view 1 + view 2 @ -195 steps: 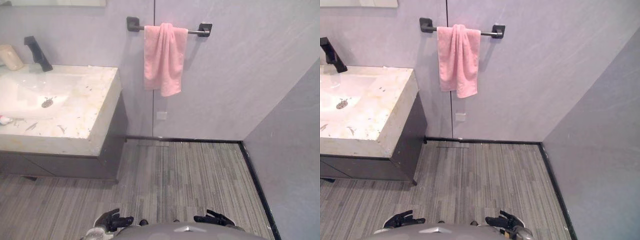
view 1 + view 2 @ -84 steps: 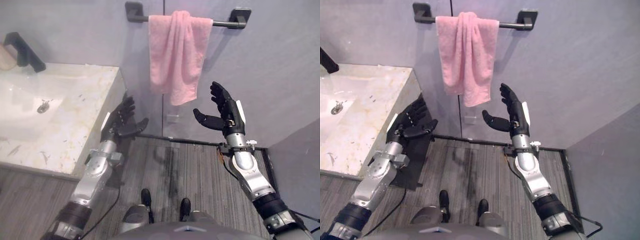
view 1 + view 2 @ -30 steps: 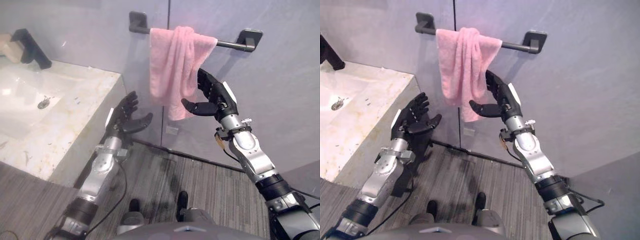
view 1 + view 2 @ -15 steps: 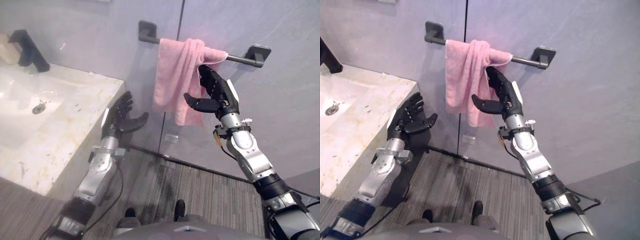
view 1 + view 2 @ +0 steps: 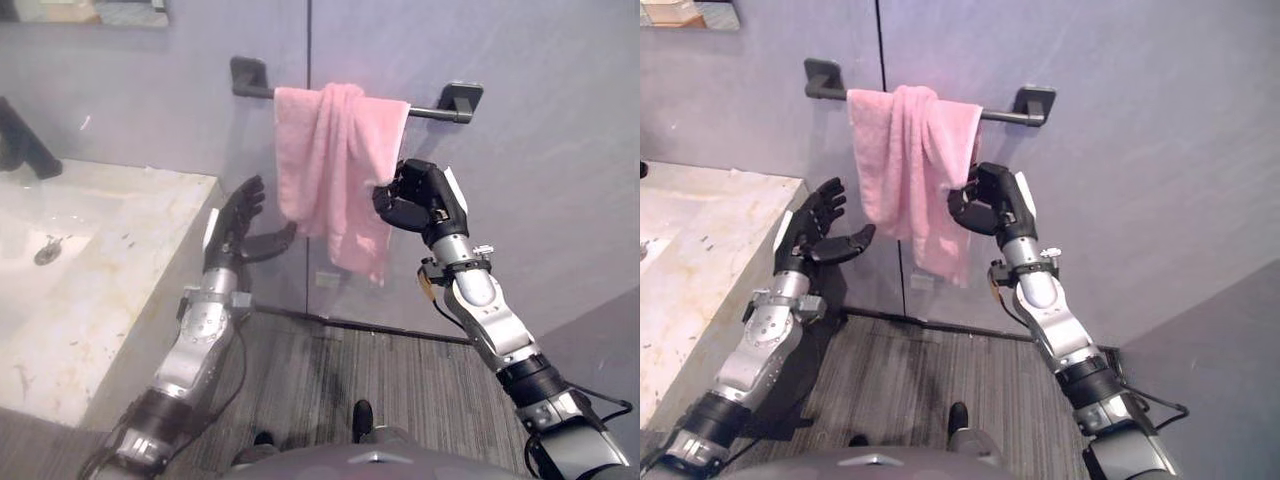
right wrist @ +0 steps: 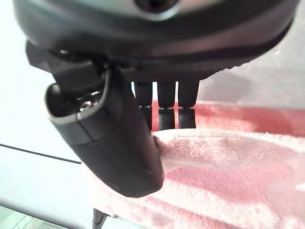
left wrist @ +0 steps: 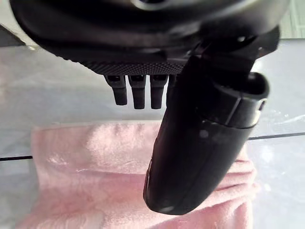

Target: Organize the bathroom.

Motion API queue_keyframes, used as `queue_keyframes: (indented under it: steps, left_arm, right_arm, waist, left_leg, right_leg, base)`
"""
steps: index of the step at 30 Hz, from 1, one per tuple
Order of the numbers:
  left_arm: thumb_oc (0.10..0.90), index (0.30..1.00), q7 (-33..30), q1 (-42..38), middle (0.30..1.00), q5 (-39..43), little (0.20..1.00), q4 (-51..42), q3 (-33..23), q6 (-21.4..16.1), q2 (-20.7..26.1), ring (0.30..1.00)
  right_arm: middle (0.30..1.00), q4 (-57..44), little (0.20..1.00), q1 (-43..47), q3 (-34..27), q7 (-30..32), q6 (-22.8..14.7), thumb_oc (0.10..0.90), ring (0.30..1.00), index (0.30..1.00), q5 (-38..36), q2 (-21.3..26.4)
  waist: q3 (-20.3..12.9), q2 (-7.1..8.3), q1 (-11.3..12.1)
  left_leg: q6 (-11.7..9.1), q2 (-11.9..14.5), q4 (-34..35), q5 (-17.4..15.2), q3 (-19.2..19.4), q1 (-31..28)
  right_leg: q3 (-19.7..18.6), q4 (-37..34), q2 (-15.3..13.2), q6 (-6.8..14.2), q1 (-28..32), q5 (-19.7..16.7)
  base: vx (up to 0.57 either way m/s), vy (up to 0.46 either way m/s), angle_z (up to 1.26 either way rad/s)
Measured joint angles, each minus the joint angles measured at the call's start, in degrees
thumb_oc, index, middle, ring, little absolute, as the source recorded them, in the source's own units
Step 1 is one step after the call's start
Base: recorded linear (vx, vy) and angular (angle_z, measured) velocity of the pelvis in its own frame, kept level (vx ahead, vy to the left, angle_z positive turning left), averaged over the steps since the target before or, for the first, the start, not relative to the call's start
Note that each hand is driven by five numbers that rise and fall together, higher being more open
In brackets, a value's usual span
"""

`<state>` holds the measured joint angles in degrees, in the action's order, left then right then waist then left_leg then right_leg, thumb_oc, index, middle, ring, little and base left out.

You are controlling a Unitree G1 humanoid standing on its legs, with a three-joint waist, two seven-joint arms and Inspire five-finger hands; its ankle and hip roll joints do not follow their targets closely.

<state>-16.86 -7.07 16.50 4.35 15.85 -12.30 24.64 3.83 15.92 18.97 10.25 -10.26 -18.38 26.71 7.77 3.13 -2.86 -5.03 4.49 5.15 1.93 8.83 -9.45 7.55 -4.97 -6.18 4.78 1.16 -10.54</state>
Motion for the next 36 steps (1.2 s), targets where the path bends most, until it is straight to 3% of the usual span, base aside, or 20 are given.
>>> queue_keyframes:
  steps: [14, 21, 28, 29, 30, 31, 32, 33, 36]
  left_arm:
    - [0.800, 0.900, -4.84, -5.80, 0.900, -1.36, 0.900, 3.72, -2.91, -0.09, 1.53, 0.900]
    - [0.800, 0.900, -1.82, -6.29, 0.900, -1.19, 0.900, 5.46, -3.07, -0.08, 2.57, 0.900]
    - [0.800, 0.900, 3.03, -9.46, 0.900, 1.89, 0.900, 15.96, -3.00, 0.07, 3.45, 0.900]
    - [0.576, 0.564, 3.92, -10.18, 0.564, 2.99, 0.564, 17.94, -2.97, 0.10, 3.51, 0.564]
    - [0.566, 0.549, 4.46, -10.68, 0.549, 3.50, 0.549, 18.99, -2.97, 0.21, 3.52, 0.549]
    - [0.525, 0.488, 5.18, -11.28, 0.488, 3.68, 0.488, 20.58, -2.96, 0.23, 3.70, 0.488]
    - [0.478, 0.418, 5.54, -11.48, 0.418, 3.70, 0.418, 21.08, -2.96, 0.23, 3.87, 0.418]
    - [0.400, 0.300, 6.19, -11.79, 0.300, 3.69, 0.300, 21.81, -2.96, 0.23, 4.18, 0.300]
    - [0.400, 0.300, 6.63, -12.81, 0.300, 3.67, 0.300, 23.19, -2.61, 0.23, 4.78, 0.300]
  right_arm:
    - [0.300, 0.62, 0.300, -4.18, 0.83, -0.92, -0.25, 0.400, 0.300, 0.300, -0.02, -0.16]
    - [0.300, 0.73, 0.300, -4.93, 0.82, -1.21, -0.37, 0.400, 0.300, 0.300, 0.00, -0.17]
    - [0.300, 0.98, 0.300, -5.05, 0.78, -2.75, -0.51, 0.400, 0.300, 0.300, -0.03, -0.18]
    - [0.300, 1.04, 0.300, -5.05, 0.76, -2.82, -0.53, 0.400, 0.300, 0.300, -0.05, -0.18]
    - [0.300, 1.04, 0.300, -5.05, 0.80, -2.88, -0.53, 0.400, 0.300, 0.300, -0.05, -0.18]
    - [0.300, 1.03, 0.300, -5.05, 0.80, -3.20, -0.59, 0.400, 0.300, 0.300, -0.05, -0.18]
    - [0.300, 1.04, 0.300, -5.05, 0.80, -3.32, -0.64, 0.400, 0.300, 0.300, -0.06, -0.18]
    - [0.300, 1.04, 0.300, -5.05, 0.80, -3.41, -0.73, 0.400, 0.300, 0.300, -0.05, -0.18]
    - [0.300, 1.04, 0.300, -5.05, 0.80, -3.45, -0.78, 0.400, 0.300, 0.300, -0.05, -0.18]
  waist:
    - [-0.69, -0.46, -2.21]
    - [-0.71, -0.50, -2.92]
    - [-0.91, -0.82, -4.86]
    - [-0.92, -0.85, -5.21]
    - [-0.92, -0.86, -5.29]
    - [-0.93, -0.87, -5.41]
    - [-0.93, -0.87, -5.53]
    - [-0.93, -0.88, -5.85]
    - [-0.93, -0.87, -6.24]
  left_leg:
    - [0.19, -0.28, -0.01, -0.80, 2.30, -1.18]
    - [0.30, -0.46, 0.00, -1.06, 3.50, -1.92]
    - [0.63, -1.01, 0.00, -1.29, 4.21, -2.29]
    - [0.68, -1.13, 0.00, -1.32, 4.47, -2.47]
    - [0.72, -1.17, 0.00, -1.35, 4.69, -2.60]
    - [0.79, -1.25, 0.00, -1.45, 5.01, -2.81]
    - [0.84, -1.30, 0.00, -1.51, 5.11, -2.88]
    - [0.87, -1.41, 0.00, -1.53, 5.23, -2.95]
    - [0.93, -1.59, 0.00, -1.56, 5.27, -2.94]
  right_leg:
    - [-2.27, 0.03, 0.19, 0.20, -0.17, -0.22]
    - [-3.32, 0.03, 0.18, 0.33, -0.13, -0.29]
    - [-3.85, 0.03, -0.32, 0.66, -0.11, -0.50]
    - [-4.16, 0.03, -0.37, 0.75, -0.12, -0.57]
    - [-4.38, 0.03, -0.37, 0.78, -0.12, -0.59]
    - [-4.72, 0.03, -0.37, 0.84, -0.11, -0.63]
    - [-4.82, 0.03, -0.40, 0.88, -0.11, -0.65]
    - [-4.96, 0.03, -0.48, 0.91, -0.11, -0.68]
    - [-5.01, 0.03, -0.63, 0.99, -0.13, -0.73]
  base:
    - [0.03, 0.046, -0.09]
    - [0.03, 0.034, -0.09]
    - [0.03, 0.025, -0.05]
    - [0.01, 0.019, -0.08]
    - [0.02, 0.028, -0.15]
    - [0.02, 0.019, -0.13]
    - [0.02, 0.021, -0.12]
    - [0.01, 0.011, -0.05]
    - [0.00, 0.000, 0.00]
